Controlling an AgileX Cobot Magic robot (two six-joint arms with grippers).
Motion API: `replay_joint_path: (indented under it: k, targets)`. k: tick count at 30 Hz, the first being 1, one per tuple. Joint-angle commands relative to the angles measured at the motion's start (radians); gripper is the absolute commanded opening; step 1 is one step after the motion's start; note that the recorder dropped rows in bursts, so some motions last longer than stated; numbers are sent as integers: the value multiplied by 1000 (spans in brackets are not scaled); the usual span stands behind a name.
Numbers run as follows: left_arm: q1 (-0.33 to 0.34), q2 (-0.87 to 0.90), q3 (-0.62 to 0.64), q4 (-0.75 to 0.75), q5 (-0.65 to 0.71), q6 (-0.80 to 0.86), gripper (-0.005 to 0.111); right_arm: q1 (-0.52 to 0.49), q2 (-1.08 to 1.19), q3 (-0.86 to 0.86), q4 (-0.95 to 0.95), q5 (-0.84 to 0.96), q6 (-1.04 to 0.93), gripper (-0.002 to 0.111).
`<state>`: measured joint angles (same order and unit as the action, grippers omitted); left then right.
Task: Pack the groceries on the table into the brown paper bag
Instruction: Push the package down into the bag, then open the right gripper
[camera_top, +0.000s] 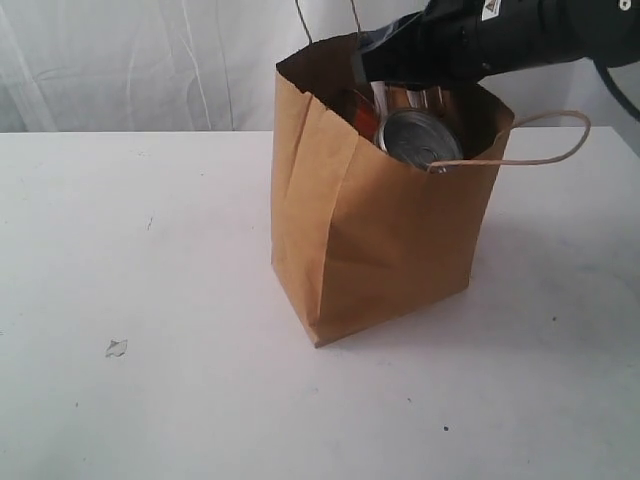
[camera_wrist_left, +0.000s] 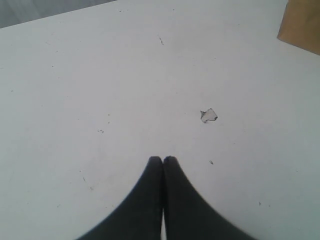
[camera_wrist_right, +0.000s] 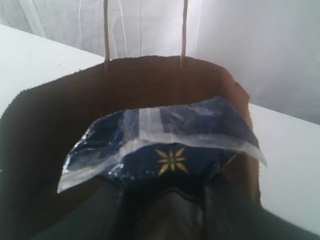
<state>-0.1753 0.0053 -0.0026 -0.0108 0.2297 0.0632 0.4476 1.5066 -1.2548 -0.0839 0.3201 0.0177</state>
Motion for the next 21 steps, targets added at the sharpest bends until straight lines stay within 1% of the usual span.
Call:
replay_joint_path:
  k: [1, 6, 11, 13, 17, 18, 21]
  targets:
    - [4, -5, 3, -2, 3, -2, 0, -11, 13, 2, -1, 101, -18, 0]
    - [4, -5, 3, -2, 3, -2, 0, -11, 22, -4, -3, 61, -18, 0]
    - [4, -5, 3, -2, 3, -2, 0, -11, 22, -27, -3, 59, -18, 0]
    - [4, -5, 3, -2, 3, -2, 0, -11, 22, -27, -3, 81, -18, 7]
    - [4, -5, 3, -2, 3, -2, 0, -11, 35, -27, -3, 143, -18, 28]
    - [4, -5, 3, -2, 3, -2, 0, -11, 46, -27, -3, 167, -18, 31]
    - [4, -5, 3, -2, 3, -2, 0, -11, 68, -27, -3, 190, -18, 31]
